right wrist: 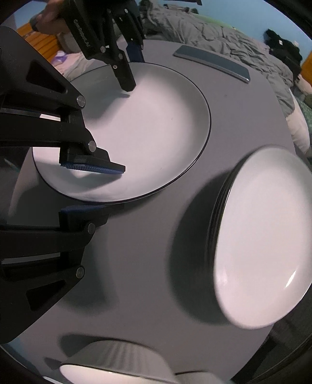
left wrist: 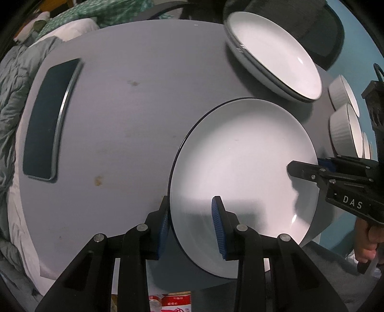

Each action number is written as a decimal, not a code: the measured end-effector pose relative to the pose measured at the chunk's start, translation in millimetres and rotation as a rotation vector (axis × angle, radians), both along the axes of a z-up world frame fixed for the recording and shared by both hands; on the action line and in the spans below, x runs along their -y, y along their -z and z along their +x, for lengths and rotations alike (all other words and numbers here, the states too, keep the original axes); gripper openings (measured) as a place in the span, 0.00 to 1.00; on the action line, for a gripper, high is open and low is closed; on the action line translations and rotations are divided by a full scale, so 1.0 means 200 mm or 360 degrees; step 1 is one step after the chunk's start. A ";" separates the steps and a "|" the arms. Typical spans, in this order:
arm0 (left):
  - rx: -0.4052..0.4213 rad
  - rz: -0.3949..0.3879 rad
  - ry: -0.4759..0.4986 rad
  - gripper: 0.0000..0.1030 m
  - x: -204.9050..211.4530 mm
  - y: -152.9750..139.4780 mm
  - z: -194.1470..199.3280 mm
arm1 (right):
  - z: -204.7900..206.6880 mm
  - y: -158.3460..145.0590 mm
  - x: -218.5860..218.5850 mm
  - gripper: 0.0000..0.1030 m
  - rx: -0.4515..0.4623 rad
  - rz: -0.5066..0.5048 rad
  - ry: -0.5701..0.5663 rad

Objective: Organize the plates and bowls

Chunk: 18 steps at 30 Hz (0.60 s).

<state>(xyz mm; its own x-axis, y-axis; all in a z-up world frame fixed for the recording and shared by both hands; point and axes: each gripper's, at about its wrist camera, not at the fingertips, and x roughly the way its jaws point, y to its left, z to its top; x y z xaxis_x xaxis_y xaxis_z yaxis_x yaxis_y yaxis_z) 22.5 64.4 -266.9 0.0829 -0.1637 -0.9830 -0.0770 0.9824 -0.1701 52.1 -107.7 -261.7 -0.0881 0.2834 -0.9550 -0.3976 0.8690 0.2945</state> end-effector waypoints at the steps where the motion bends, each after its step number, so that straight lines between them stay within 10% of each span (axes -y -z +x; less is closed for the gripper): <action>1: 0.0001 -0.0003 0.0012 0.32 0.02 0.00 0.01 | 0.00 0.00 0.01 0.22 -0.0003 -0.0001 0.0014; 18: 0.0025 -0.0031 0.0159 0.32 0.28 -0.03 0.09 | 0.04 0.02 0.24 0.22 0.0002 -0.0018 0.0277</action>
<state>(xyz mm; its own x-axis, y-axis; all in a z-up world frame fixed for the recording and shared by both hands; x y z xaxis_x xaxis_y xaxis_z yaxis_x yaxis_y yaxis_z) 40.7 7.7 -261.5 0.0804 -0.1911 -0.9783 0.0238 0.9815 -0.1898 59.2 -154.8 -266.4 -0.0375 0.2836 -0.9582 -0.2412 0.9279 0.2841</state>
